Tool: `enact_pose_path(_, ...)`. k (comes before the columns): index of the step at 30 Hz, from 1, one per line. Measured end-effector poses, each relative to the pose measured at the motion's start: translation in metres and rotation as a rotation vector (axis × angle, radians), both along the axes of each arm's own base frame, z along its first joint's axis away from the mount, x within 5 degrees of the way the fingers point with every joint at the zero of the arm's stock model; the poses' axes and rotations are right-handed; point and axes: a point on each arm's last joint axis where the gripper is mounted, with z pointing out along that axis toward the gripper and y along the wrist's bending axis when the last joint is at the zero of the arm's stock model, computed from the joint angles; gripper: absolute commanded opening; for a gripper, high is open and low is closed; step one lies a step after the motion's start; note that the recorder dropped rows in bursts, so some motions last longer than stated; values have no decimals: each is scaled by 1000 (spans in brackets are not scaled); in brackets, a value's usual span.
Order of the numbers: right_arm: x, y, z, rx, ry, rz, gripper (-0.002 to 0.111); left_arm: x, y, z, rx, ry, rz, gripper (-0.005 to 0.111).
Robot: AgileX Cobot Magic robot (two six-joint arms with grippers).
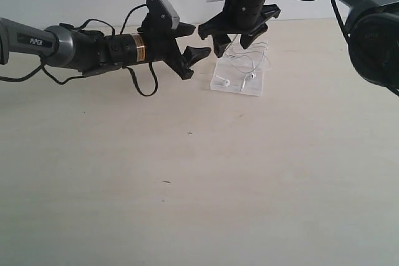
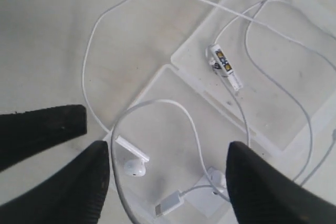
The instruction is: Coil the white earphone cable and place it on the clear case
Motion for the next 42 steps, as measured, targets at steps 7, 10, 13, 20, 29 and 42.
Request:
enact_pose_path(7,0,-3,7,4,-13,-13,62,-3,-3,4,-52,-6,-39,66)
enact_pose_path(10,0,-6,18,8,-32,-24,62,-3,-4,4,-55,2,-46,66)
enact_pose_path(13,0,-7,25,12,-45,-30,62,-4,-6,4,-80,16,-57,66)
enact_pose_path(20,-2,-4,27,54,-32,-35,62,-12,-25,0,-89,34,-100,66)
enact_pose_path(29,-2,-2,27,75,-24,-36,62,-19,-44,0,-90,38,-139,55)
enact_pose_path(42,-4,-3,31,76,-22,-36,62,-14,-41,3,-152,53,-60,0)
